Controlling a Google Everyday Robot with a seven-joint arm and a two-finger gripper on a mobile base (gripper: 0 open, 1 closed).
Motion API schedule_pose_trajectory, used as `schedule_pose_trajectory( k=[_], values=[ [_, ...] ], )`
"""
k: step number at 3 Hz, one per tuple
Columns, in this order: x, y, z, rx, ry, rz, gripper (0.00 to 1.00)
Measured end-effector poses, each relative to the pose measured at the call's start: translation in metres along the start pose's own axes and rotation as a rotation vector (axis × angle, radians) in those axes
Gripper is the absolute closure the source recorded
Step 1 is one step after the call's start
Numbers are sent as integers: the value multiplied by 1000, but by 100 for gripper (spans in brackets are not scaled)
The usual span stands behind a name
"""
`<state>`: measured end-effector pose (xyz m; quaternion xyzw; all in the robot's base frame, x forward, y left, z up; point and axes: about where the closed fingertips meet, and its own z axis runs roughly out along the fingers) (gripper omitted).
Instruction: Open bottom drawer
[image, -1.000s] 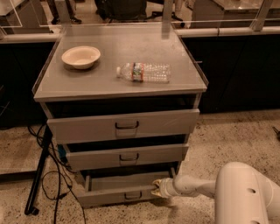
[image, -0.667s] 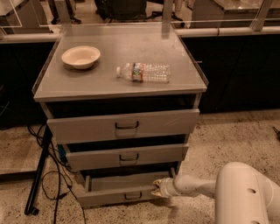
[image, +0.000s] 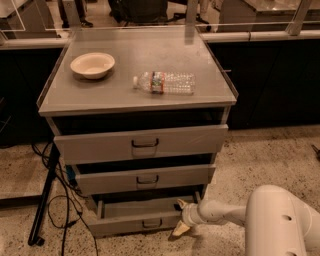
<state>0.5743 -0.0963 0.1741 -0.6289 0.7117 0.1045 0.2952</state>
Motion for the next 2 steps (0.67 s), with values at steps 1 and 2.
schedule_pose_trajectory(
  k=[1,2],
  values=[
    [0,0,0,0,0,0,100],
    [10,29,-3,-9,-7,5,100]
  ],
)
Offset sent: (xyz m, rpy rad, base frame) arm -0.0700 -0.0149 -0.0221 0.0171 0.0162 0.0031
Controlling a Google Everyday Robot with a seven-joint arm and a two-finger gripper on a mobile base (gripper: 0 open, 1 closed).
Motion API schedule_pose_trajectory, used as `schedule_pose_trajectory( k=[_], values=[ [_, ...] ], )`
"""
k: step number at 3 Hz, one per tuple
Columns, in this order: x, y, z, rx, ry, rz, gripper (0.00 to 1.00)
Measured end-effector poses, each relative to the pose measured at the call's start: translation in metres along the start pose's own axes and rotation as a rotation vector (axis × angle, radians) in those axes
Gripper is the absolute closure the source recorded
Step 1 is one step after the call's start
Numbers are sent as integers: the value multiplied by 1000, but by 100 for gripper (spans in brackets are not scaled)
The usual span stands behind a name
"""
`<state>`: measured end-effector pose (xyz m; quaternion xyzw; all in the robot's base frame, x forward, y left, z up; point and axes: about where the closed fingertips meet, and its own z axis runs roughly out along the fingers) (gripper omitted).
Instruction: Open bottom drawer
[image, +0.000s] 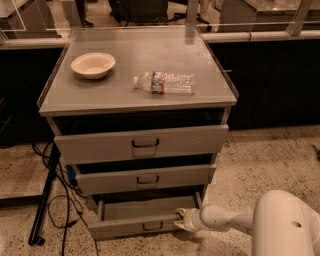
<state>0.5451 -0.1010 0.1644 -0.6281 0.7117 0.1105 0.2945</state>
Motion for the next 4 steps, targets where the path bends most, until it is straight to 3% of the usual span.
schedule_pose_trajectory(
  k=[2,3,4],
  values=[
    [-7,-2,-10,0,0,1,100],
    [-10,-21,-13,-6,-16,6,100],
    [-9,-24,-12,-6,-17,6,100]
  ],
)
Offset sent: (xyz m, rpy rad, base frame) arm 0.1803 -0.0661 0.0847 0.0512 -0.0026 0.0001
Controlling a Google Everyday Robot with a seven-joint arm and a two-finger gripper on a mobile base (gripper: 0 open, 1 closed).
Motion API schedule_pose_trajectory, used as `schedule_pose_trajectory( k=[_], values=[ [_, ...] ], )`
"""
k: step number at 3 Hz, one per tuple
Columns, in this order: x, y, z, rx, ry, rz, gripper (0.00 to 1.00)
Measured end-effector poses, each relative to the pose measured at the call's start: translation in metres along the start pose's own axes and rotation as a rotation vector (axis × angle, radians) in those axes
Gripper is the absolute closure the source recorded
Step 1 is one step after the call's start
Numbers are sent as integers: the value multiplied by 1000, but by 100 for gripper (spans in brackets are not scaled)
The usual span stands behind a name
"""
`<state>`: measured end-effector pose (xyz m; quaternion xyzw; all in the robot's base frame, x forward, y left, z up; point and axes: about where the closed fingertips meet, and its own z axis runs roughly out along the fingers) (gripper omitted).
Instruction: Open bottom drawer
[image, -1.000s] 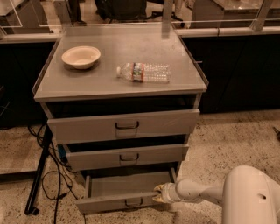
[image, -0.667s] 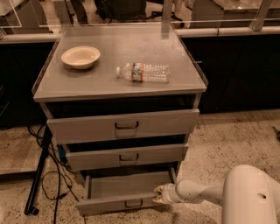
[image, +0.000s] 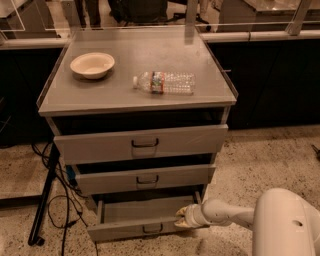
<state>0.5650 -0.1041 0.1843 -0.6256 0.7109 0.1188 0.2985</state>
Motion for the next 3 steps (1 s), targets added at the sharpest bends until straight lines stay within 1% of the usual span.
schedule_pose_trajectory(
  k=[1,2,3],
  values=[
    [1,-7,0,0,-2,0,100],
    [1,-7,0,0,-2,0,81],
    [1,-7,0,0,-2,0,57]
  ],
)
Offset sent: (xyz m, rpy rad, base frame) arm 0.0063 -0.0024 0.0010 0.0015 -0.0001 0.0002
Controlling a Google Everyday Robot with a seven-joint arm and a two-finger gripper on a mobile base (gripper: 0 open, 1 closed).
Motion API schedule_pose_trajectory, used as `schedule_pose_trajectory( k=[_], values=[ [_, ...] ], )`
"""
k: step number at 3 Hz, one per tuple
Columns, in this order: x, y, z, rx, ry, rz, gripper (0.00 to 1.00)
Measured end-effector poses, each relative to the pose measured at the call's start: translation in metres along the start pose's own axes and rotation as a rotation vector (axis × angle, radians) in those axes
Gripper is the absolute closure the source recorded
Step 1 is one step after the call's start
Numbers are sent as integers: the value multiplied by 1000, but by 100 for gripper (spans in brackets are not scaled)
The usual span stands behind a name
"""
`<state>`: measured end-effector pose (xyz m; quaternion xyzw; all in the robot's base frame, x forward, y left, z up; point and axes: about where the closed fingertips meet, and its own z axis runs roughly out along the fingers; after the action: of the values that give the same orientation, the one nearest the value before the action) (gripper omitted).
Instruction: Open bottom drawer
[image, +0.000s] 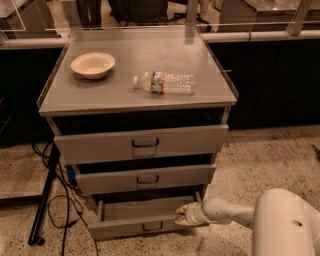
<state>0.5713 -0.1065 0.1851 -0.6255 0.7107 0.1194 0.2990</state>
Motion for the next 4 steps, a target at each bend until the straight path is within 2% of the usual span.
schedule_pose_trajectory(
  k=[2,3,4],
  values=[
    [0,0,0,0,0,0,11],
    [0,0,0,0,0,0,15],
    [3,3,0,0,-3,2,46]
  ],
)
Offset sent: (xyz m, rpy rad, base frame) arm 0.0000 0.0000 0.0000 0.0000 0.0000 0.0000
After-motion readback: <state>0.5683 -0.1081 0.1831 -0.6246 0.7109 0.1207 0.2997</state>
